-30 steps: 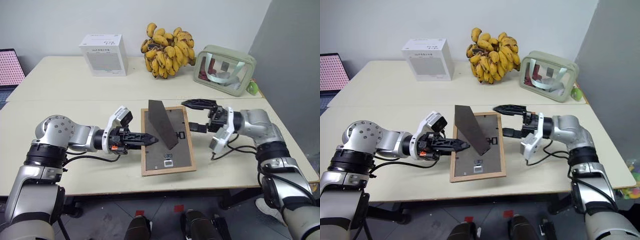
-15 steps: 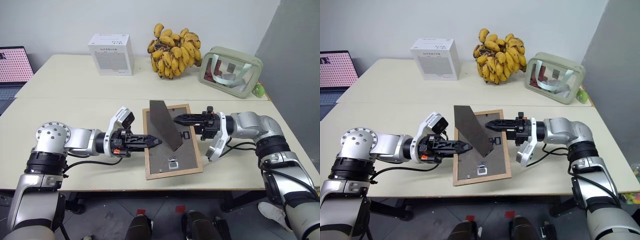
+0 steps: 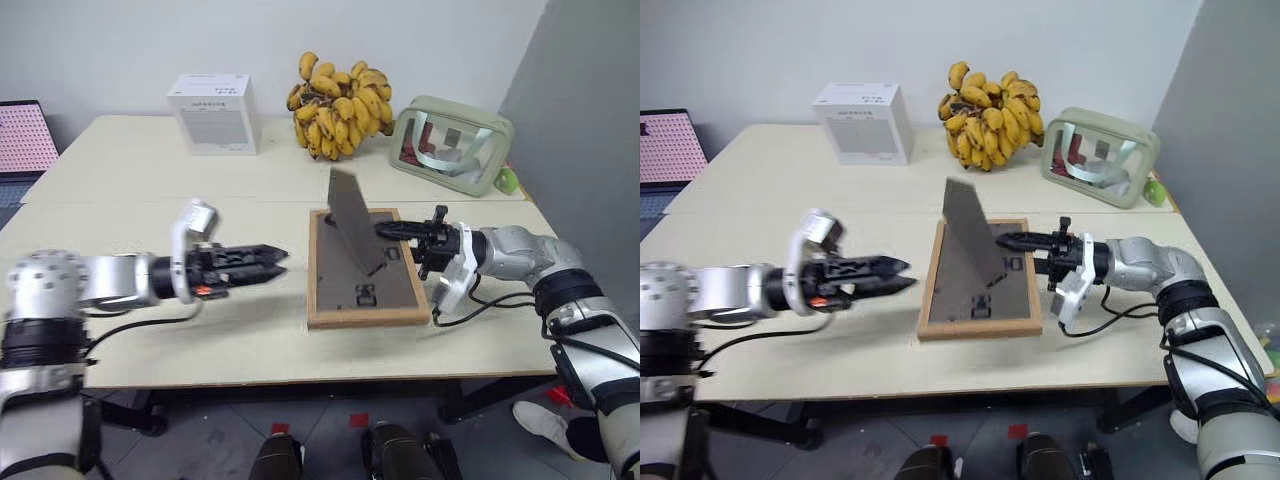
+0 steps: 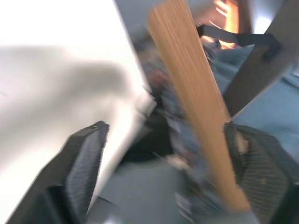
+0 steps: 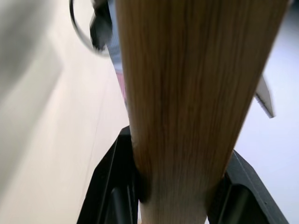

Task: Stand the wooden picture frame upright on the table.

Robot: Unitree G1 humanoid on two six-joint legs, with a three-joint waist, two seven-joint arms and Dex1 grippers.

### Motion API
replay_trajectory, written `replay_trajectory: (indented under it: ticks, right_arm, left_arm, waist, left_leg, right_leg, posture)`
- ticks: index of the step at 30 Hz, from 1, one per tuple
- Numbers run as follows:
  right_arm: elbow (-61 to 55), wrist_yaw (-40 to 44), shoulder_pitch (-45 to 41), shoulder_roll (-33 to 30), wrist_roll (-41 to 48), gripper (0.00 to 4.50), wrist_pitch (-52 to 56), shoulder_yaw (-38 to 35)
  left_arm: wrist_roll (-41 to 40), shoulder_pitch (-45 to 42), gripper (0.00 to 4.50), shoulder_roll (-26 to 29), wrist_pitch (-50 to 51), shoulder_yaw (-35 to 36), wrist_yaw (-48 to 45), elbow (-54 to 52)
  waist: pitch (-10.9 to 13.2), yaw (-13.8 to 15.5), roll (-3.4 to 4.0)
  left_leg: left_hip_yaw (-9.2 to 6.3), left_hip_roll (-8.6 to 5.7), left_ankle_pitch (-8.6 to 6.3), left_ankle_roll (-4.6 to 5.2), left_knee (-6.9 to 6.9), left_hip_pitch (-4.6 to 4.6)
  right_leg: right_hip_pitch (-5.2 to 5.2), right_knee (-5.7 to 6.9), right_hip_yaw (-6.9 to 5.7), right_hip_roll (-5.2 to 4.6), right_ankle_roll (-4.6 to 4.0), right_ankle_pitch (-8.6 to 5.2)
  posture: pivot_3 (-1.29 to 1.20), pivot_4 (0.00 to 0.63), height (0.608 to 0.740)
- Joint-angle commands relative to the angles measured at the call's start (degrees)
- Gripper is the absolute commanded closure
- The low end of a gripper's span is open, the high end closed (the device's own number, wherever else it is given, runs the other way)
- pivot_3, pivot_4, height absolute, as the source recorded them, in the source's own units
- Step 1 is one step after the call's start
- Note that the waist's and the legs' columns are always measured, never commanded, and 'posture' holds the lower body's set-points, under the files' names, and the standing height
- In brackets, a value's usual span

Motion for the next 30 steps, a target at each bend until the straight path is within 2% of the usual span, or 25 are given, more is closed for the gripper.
replay_trajectory:
  ticks: [1,4,7,9,12,16,23,25,26,30]
  right_arm:
    - [-14.8,25.6,2.6,3.4,31.3,3.18,32.7,-1.2]
    - [-15.2,30.6,-0.6,9.0,39.9,3.18,56.9,-4.4]
    - [-11.9,31.5,-3.7,12.4,41.7,3.18,69.3,-7.3]
    - [-3.8,31.7,-7.6,16.1,42.0,3.18,76.2,-9.8]
    - [8.2,33.1,-10.5,21.0,38.6,3.18,75.2,-11.6]
    - [17.8,33.0,-10.6,25.2,33.5,3.18,70.6,-13.1]
    - [22.3,35.6,-9.9,28.6,30.5,3.18,71.9,-17.3]
    - [22.6,35.2,-9.3,28.8,29.2,2.45,71.5,-18.0]
    - [22.6,35.4,-9.2,28.9,28.8,2.34,71.6,-18.3]
    - [22.1,35.1,-8.2,27.2,26.1,1.39,70.8,-19.0]
  left_arm:
    - [5.3,3.6,0.00,-0.1,-7.4,5.7,0.7,-10.7]
    - [20.2,10.6,0.00,-0.3,-20.5,3.9,-1.4,-26.9]
    - [28.7,14.1,0.00,-1.7,-28.4,1.8,-2.2,-33.1]
    - [33.4,15.6,0.00,-4.5,-32.7,0.2,-0.3,-36.1]
    - [40.2,18.9,0.00,-8.0,-37.9,-2.3,2.0,-39.5]
    - [44.8,26.6,0.00,-8.4,-41.0,-4.3,-1.4,-41.9]
    - [46.0,27.6,0.00,-8.9,-41.6,-1.7,-2.1,-40.0]
    - [46.4,27.2,0.00,-8.5,-41.5,-1.8,-2.9,-39.5]
    - [46.5,27.1,0.00,-8.3,-41.5,-1.9,-3.3,-39.3]
    - [47.2,25.4,0.00,-7.9,-41.3,-2.3,-4.7,-37.4]
  waist:
    - [0.0,0.2,0.03]
    - [0.0,0.4,0.07]
    - [0.1,0.8,0.10]
    - [0.0,1.3,0.12]
    - [0.0,1.8,0.11]
    - [0.0,1.8,0.09]
    - [0.0,1.7,0.09]
    - [0.0,1.7,0.09]
    - [0.0,1.6,0.09]
    - [0.0,1.7,0.08]
  left_leg:
    - [-0.07,-0.02,0.00,0.00,0.00,0.01]
    - [-0.17,0.03,0.00,0.00,0.00,0.01]
    - [-0.11,0.07,0.01,-0.02,-0.02,-0.05]
    - [-0.11,0.08,0.01,-0.02,-0.02,-0.07]
    - [0.05,0.07,0.01,-0.01,-0.02,-0.07]
    - [0.32,0.07,-0.07,0.10,-0.10,-0.22]
    - [0.38,0.12,-0.13,0.17,-0.14,-0.46]
    - [0.39,0.12,-0.13,0.17,-0.12,-0.38]
    - [0.39,0.12,-0.13,0.17,-0.11,-0.33]
    - [0.39,0.12,-0.13,0.17,-0.08,-0.20]
  right_leg:
    - [0.02,0.02,-0.06,0.00,0.00,0.00]
    - [0.00,0.04,-0.15,0.02,-0.04,-0.02]
    - [-0.14,0.05,-0.17,0.03,-0.23,0.02]
    - [-0.17,0.02,-0.18,0.13,-0.27,0.01]
    - [-0.19,-0.04,-0.20,0.16,-0.26,0.02]
    - [-0.29,-0.28,-0.07,0.15,-0.22,0.04]
    - [-0.54,-0.30,-0.07,0.19,0.11,0.21]
    - [-0.51,-0.23,-0.05,0.21,0.02,0.15]
    - [-0.48,-0.21,-0.04,0.22,-0.13,0.06]
    - [-0.37,-0.19,-0.04,0.22,-0.15,0.05]
  posture:
    - [0.00,0.150,0.740]
    - [0.00,0.150,0.740]
    - [0.00,0.150,0.740]
    - [0.00,0.150,0.740]
    - [0.00,0.150,0.740]
    - [0.00,0.150,0.740]
    - [0.00,0.150,0.740]
    - [0.00,0.150,0.740]
    - [0.00,0.150,0.740]
    - [0.00,0.150,0.740]
